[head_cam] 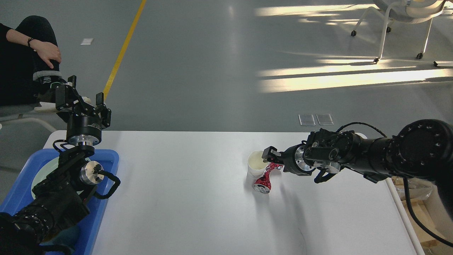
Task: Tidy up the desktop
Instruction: 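Grasp the small white paper cup with the right gripper, then carry the paper cup to the white bin and release it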
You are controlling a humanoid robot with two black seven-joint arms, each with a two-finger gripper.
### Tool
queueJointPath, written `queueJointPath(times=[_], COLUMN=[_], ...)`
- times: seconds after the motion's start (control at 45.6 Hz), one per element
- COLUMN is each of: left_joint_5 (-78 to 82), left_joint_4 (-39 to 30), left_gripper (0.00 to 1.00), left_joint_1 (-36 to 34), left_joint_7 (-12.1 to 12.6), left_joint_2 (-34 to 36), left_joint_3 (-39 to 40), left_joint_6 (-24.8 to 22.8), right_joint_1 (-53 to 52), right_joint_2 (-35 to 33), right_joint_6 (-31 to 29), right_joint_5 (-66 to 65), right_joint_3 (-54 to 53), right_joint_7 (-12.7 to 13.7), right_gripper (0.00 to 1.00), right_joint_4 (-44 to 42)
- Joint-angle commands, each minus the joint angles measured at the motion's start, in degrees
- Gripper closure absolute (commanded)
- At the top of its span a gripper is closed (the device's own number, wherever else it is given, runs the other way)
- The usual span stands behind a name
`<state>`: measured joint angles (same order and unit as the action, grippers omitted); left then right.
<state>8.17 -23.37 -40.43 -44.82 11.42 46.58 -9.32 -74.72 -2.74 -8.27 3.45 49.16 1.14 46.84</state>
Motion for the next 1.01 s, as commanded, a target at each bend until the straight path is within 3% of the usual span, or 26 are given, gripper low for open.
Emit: queueJointPath(times=[0.0, 0.066, 0.285, 0.745, 0.986], left_joint_5=[0.0, 0.0, 0.0, 0.0, 0.0], left_joint_4=[0.0, 0.1, 0.0, 0.0, 0.0], left_gripper=[0.03, 0.03, 0.03, 0.03, 0.03], left_joint_1=[0.0, 0.0, 0.0, 0.0, 0.0], left_joint_7=[0.0, 0.0, 0.0, 0.0, 0.0], left_joint_2=[0.0, 0.0, 0.0, 0.0, 0.0], left_joint_3=[0.0, 0.0, 0.0, 0.0, 0.0], left_joint_6=[0.0, 0.0, 0.0, 0.0, 0.0], right_joint_1=[0.9, 2.0, 2.1, -2.7, -19.6], right_joint_2=[0.4, 1.2, 1.7, 0.5, -11.1], right_joint_6=[0.0, 0.0, -0.1, -1.0, -1.7], right_joint_5=[-0.2, -0.2, -0.3, -0.2, -0.4], right_joint_3=[0.1, 0.1, 0.3, 0.0, 0.0], right_joint_7=[0.0, 0.0, 0.1, -0.3, -0.4], right_gripper=[0.48, 0.51, 0.99, 1.0, 1.0], right_joint_4=[-1.3, -2.4, -2.6, 2.4, 16.0])
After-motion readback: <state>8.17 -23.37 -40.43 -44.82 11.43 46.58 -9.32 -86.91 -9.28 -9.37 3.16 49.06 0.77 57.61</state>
